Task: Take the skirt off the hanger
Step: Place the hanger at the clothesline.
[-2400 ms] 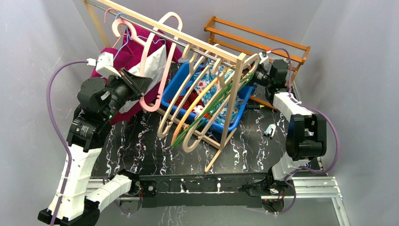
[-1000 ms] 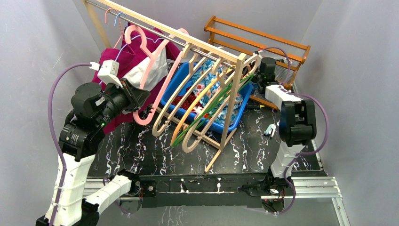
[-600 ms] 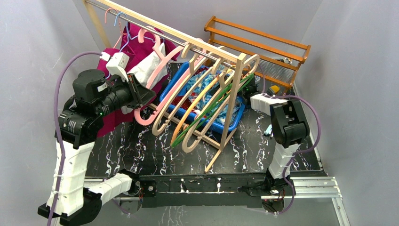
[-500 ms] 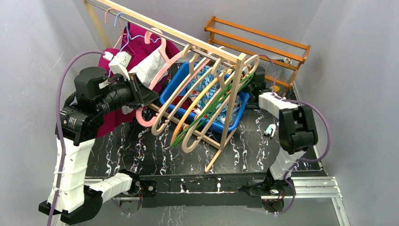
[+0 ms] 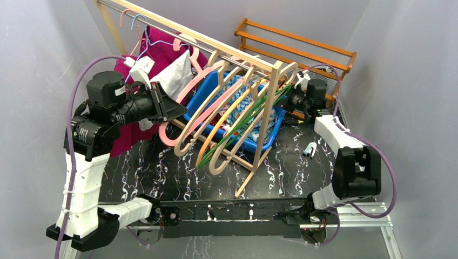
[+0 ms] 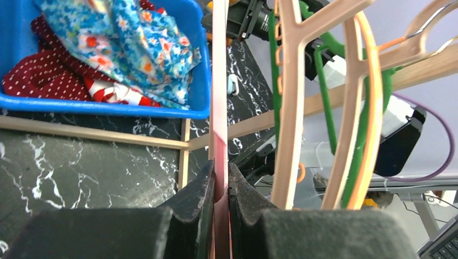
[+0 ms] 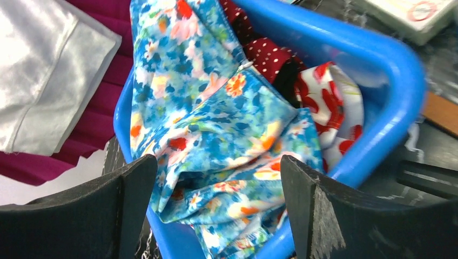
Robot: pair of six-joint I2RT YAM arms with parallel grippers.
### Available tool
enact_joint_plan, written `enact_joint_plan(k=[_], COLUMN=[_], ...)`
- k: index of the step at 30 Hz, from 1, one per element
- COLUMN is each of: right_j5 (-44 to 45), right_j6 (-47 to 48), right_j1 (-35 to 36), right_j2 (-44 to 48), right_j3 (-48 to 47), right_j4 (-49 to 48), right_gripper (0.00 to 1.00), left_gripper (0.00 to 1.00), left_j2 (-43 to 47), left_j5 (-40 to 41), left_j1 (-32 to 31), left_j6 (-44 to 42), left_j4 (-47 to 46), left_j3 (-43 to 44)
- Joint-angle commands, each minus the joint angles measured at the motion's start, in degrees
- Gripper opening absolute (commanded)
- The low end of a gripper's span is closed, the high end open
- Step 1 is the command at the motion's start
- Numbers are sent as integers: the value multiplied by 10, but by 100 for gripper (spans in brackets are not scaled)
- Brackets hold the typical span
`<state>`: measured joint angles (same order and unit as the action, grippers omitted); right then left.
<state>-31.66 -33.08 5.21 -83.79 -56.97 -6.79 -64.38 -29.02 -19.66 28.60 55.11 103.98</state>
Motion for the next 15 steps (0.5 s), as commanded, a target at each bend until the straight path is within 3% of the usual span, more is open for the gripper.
enact_joint_plan(k=[1, 9, 15], right_j5=[-8, 5, 8], right_j6=[27, 49, 54], right_j1=[-26, -30, -31], right_j2=[63, 102, 109], right_j3=[6, -1, -3], right_j4=[13, 40, 42], right_gripper=[93, 95, 95], left_gripper=[0, 0, 0], left_j2=[-8, -23, -36], left_j5=[-67, -96, -68], left_j1=[2, 2, 2], left_j6=[-6, 35, 45], left_j4=[-42, -83, -87], left_j3=[43, 50, 62])
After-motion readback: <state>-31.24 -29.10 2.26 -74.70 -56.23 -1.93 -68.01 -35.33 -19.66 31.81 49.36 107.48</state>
